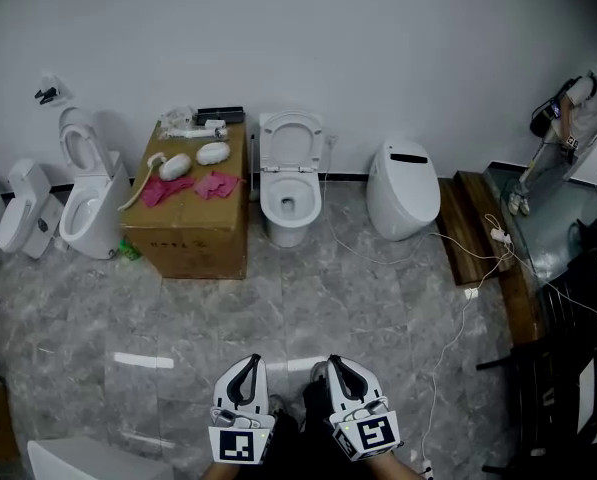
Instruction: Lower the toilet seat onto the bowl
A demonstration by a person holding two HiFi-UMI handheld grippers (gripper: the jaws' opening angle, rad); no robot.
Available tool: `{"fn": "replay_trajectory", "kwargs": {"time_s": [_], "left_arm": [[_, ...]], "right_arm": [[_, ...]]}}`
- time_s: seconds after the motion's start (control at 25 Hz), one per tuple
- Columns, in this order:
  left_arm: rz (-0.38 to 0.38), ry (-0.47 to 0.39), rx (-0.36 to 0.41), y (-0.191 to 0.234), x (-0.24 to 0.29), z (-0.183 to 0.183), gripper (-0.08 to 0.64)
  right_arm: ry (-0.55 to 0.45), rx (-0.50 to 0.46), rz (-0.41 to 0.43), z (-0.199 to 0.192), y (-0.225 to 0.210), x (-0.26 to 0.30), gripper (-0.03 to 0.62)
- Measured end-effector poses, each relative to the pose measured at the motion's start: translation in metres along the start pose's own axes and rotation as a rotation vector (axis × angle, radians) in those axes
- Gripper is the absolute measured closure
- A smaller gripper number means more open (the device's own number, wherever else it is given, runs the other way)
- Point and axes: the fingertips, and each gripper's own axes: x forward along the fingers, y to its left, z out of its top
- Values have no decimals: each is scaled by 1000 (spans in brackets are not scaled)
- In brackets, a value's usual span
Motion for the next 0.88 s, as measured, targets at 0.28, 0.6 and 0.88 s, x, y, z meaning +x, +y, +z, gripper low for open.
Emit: {"fn": "replay_trajectory", "kwargs": {"time_s": [0.28, 0.6, 0.88], "left_arm": [[11, 21, -4, 14, 25, -7, 550], [48, 28, 5, 35, 73, -6, 550], [46, 32, 11, 44, 162, 11, 550]], "right_arm": [[11, 2, 3, -2, -14, 31, 565], [9, 15, 17, -1, -49, 83, 565], [-2, 28, 44, 10, -99, 146, 565]]}}
